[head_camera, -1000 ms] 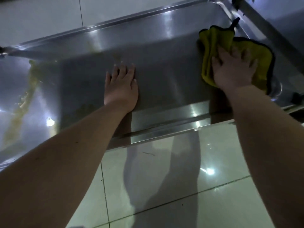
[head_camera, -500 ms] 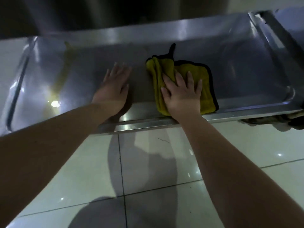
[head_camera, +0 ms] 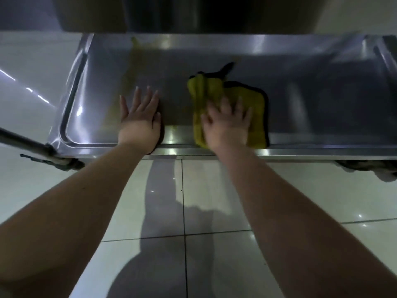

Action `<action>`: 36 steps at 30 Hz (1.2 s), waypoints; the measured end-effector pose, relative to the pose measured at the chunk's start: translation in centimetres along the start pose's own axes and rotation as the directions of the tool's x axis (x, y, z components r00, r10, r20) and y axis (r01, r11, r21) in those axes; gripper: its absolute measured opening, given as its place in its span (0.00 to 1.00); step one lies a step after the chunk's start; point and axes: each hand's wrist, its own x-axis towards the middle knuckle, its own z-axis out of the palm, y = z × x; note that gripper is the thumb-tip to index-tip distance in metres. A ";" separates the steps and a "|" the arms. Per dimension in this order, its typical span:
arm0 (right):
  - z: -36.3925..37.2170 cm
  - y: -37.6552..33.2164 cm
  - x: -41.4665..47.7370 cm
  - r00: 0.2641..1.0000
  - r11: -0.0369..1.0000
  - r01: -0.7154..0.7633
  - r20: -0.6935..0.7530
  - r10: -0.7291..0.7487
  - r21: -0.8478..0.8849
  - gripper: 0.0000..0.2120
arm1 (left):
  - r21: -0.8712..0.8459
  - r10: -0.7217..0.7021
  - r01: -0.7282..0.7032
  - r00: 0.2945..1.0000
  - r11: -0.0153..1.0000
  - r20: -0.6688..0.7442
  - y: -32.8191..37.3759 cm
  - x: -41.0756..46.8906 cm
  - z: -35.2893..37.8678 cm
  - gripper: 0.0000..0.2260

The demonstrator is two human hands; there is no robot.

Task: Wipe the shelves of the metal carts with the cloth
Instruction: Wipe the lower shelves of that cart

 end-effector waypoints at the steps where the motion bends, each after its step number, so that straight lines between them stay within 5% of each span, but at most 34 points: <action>1: 0.5 -2.9 -0.9 0.993 0.993 0.121 0.006 -0.121 0.007 0.24 | -0.017 -0.006 0.005 1.000 1.000 -0.012 -0.1 -0.1 0.0 0.25; 3: 0.9 -6.5 -2.2 0.959 0.959 0.282 0.028 -0.283 0.038 0.24 | -0.058 -0.047 0.046 0.999 0.997 -0.020 -0.3 -0.3 -0.1 0.27; 6: 0.2 -4.6 -0.4 0.954 0.955 0.293 0.057 -0.295 0.035 0.24 | -0.102 -0.077 0.074 0.997 0.992 -0.023 -0.5 -0.3 0.0 0.26; 12: -2.3 11.0 2.4 0.976 0.976 -0.214 -0.019 0.215 0.033 0.24 | -0.086 -0.047 0.046 0.999 0.995 -0.016 -0.6 -0.1 0.6 0.23; 16: -2.2 11.5 1.9 0.934 0.934 -0.357 -0.015 0.358 0.024 0.25 | -0.096 0.003 -0.006 1.000 0.995 -0.028 -0.2 -0.2 0.5 0.23; 18: -1.7 7.3 2.1 0.957 0.957 -0.288 -0.022 0.289 0.026 0.25 | -0.103 -0.001 -0.001 1.000 0.995 -0.025 -0.3 -0.3 0.5 0.23; 23: 1.0 -6.9 -1.2 0.986 0.987 0.160 0.047 -0.161 0.017 0.25 | -0.156 -0.001 -0.003 1.000 0.988 -0.027 -0.6 -0.6 0.0 0.27; 26: 0.5 -9.2 -1.9 0.958 0.945 0.235 0.108 -0.264 0.228 0.26 | -0.245 -0.088 0.066 0.993 0.967 -0.080 -0.6 -1.1 -0.4 0.26; 29: -1.2 -4.9 -1.4 0.983 0.822 0.183 -0.071 -0.172 0.540 0.25 | -0.216 -0.050 0.018 0.989 0.976 -0.142 1.0 -1.0 -1.4 0.27; 32: -0.9 0.4 -2.0 0.976 0.913 0.058 -0.213 0.032 0.404 0.24 | -0.186 0.099 -0.079 0.990 0.979 0.098 5.4 0.3 -1.4 0.26; 34: -0.2 1.5 -2.4 0.989 0.956 0.046 -0.145 -0.003 0.291 0.23 | 0.012 0.084 -0.090 0.958 0.996 0.275 8.4 0.3 -0.4 0.26; 36: 0.3 1.4 -2.1 0.995 0.974 0.062 -0.090 -0.044 0.216 0.24 | 0.136 0.012 -0.056 0.953 0.989 0.303 9.8 -0.2 0.4 0.26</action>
